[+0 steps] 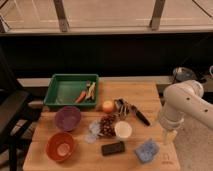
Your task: Place sponge in paper cup
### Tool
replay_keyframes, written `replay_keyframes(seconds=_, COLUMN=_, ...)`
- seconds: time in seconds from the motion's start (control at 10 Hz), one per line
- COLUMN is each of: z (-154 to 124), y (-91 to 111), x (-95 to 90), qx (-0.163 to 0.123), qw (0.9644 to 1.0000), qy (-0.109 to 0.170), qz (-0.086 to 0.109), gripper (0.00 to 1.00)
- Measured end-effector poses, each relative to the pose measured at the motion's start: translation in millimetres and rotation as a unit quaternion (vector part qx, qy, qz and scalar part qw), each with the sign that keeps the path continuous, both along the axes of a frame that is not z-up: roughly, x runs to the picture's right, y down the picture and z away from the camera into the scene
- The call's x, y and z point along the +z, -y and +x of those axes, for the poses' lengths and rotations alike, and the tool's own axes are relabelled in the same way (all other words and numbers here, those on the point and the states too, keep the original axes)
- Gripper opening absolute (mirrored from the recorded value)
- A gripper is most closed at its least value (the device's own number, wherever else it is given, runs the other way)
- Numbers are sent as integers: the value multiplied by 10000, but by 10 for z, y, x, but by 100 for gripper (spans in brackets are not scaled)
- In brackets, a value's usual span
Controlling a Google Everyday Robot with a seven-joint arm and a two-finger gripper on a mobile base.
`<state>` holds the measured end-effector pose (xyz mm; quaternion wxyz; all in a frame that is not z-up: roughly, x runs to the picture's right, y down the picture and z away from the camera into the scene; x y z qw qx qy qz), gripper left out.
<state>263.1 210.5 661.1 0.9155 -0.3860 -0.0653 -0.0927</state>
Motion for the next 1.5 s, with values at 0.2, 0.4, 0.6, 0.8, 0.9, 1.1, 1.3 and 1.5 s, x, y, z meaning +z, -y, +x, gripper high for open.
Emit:
replay_keyframes(seconds=0.2, z=0, y=0, x=0, qx=0, qw=10000, qy=0, qz=0, gripper=62)
replay_keyframes(seconds=0.4, z=0, y=0, x=0, qx=0, qw=10000, qy=0, qz=0, gripper=62)
replay_keyframes(seconds=0.6, z=0, y=0, x=0, qx=0, qw=10000, qy=0, qz=0, gripper=62)
replay_keyframes(seconds=0.8, z=0, y=0, x=0, qx=0, qw=10000, qy=0, qz=0, gripper=62)
replay_keyframes(seconds=0.9, z=1, y=0, x=0, qx=-4, qw=10000, qy=-1, qz=1, gripper=62)
replay_keyframes(seconds=1.1, z=-25, y=2, x=28, qx=-189, qw=9998, qy=84, qz=2, gripper=62)
replay_keyframes(seconds=1.3, z=-214, y=-93, x=111, qx=-723, qw=9962, qy=475, qz=29, gripper=62)
replay_keyframes(seconds=1.5, z=-310, y=-268, x=198, qx=-965, qw=9933, qy=629, qz=71, gripper=62)
